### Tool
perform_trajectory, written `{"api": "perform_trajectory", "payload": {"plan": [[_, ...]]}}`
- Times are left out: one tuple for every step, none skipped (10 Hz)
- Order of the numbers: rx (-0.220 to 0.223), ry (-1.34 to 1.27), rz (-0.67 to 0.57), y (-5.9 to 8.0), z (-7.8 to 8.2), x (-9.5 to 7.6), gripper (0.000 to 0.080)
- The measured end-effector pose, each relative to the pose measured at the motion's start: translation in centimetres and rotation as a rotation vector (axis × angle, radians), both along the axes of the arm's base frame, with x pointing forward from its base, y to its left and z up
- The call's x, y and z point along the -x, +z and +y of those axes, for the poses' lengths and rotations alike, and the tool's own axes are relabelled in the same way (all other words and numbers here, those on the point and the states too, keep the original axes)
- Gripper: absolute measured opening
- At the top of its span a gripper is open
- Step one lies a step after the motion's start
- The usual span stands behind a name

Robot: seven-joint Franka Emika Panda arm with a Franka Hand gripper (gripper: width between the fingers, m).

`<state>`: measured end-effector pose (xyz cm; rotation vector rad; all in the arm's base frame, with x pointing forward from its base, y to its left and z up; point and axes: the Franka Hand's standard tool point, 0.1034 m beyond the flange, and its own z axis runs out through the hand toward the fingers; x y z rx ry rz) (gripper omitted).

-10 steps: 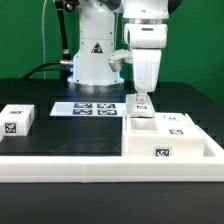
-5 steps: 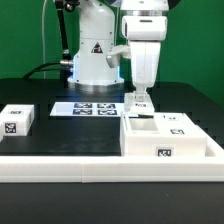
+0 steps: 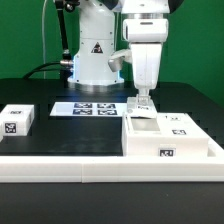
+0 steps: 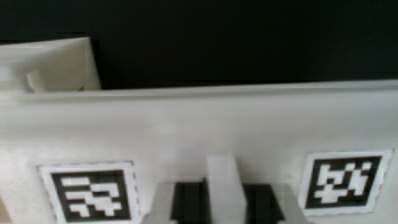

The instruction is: Assemble cabinet

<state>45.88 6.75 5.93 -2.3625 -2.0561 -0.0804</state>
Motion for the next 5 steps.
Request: {"api": "perform_trajectory", "payload": {"plan": [[-0.001,-0.004,-0.001,0.01,0.04,-0.01,0.0071],[-0.003,-0.014,-0.005,0.0,0.15,0.01,0.0071],[-0.005,-0.023,-0.009,-0.02,0.2,0.04,0.0071],[-0.005,-0.025,-0.01,-0.02,0.21,0.04,0.0071],[-0.005,-0.025,-0.01,-0.02,0.2,0.03,0.0071]]}}
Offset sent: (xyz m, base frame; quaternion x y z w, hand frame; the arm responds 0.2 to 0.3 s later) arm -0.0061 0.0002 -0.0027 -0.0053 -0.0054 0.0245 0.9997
